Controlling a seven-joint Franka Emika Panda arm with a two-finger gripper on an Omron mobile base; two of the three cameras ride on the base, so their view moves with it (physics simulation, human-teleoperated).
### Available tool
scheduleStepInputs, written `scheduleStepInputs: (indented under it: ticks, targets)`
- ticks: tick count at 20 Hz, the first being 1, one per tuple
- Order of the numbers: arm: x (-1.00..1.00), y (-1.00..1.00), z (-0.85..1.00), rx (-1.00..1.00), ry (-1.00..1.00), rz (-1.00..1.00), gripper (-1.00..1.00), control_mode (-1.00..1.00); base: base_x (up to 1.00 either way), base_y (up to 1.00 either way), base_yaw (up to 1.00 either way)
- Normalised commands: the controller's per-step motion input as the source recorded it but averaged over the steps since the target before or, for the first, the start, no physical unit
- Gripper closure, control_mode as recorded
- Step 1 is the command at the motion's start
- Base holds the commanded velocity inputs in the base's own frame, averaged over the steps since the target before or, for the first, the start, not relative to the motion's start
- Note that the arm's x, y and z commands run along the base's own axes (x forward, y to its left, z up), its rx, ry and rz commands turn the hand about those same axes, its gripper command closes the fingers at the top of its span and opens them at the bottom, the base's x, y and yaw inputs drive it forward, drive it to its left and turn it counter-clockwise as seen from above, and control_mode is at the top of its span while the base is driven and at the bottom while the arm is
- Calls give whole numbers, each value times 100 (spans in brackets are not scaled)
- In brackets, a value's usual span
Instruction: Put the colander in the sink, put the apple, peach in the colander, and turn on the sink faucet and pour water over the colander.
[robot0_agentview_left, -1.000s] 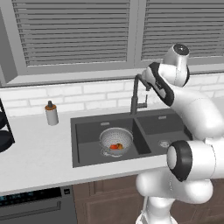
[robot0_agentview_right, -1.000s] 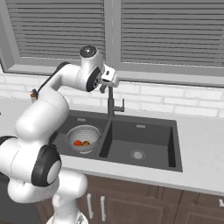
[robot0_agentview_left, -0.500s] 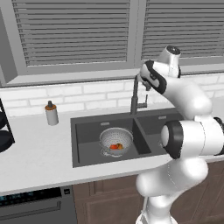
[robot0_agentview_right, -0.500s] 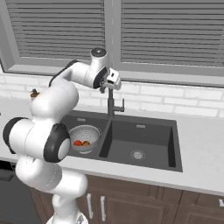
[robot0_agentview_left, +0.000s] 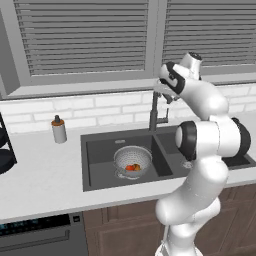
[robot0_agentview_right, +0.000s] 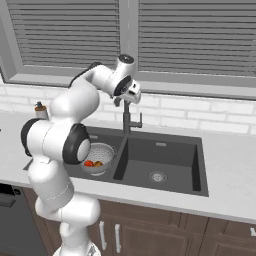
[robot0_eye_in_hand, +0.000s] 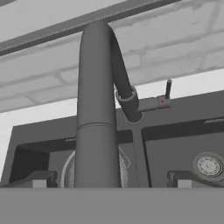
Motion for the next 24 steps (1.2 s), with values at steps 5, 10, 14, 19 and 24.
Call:
scheduleStepInputs:
  ticks: [5,10,14,19,24]
  targets:
    - [2,58,-29,6,9,8,-100,-100,0,0,0]
    - [-12,98,-30,1,11,4,-100,-100,0,0,0]
    - [-4,100,-27,0,13,0,-100,-100,0,0,0]
    - [2,100,-25,0,13,0,-100,-100,0,0,0]
    - [13,100,-27,0,12,0,-100,-100,0,0,0]
